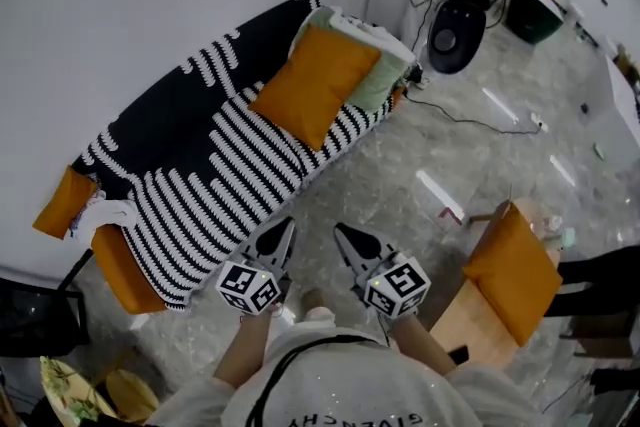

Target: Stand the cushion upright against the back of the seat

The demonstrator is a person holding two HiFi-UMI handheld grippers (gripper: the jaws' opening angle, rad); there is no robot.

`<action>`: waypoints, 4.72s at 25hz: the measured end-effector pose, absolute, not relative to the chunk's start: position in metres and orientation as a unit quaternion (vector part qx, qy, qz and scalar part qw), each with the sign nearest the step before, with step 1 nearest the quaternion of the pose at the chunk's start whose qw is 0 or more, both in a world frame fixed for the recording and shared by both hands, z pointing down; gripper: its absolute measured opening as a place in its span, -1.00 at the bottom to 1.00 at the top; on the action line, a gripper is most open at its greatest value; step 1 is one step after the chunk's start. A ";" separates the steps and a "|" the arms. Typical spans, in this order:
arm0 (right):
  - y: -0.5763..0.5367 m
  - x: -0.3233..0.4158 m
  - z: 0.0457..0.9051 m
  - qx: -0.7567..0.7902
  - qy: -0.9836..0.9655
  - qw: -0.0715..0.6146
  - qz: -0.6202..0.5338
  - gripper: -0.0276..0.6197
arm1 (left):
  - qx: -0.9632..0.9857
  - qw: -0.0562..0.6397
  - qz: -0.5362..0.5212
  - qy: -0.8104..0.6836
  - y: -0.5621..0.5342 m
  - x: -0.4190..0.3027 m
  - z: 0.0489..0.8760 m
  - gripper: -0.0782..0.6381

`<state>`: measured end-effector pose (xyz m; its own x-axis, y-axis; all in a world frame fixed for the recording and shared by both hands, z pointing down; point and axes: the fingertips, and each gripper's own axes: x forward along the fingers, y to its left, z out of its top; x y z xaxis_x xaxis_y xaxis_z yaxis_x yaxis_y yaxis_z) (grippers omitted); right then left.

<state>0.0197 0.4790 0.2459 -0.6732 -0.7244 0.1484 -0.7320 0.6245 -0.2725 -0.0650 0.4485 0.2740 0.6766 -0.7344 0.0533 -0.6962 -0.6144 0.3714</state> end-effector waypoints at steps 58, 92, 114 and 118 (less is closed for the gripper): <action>0.122 0.125 0.425 0.367 -0.879 0.088 0.293 -0.81 | 0.812 0.265 -0.014 -0.520 0.135 -0.016 0.424 -0.70; 0.013 0.179 0.561 0.449 -0.826 0.068 0.334 -0.78 | 0.661 0.522 -0.052 -0.537 0.071 0.000 0.708 -0.64; -0.241 0.239 0.504 0.497 -0.800 0.009 0.335 -0.04 | 0.589 0.557 -0.209 -0.548 0.030 -0.121 0.596 -0.64; -0.264 0.230 0.496 0.469 -0.824 0.026 0.317 -0.03 | 0.586 0.550 -0.205 -0.558 0.023 -0.130 0.591 -0.64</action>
<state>0.2297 -0.2642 0.4956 -0.5580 -0.7570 0.3400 -0.7894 0.3578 -0.4988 -0.1302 0.0232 0.5913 0.2925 -0.8803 0.3736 -0.4296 0.2281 0.8737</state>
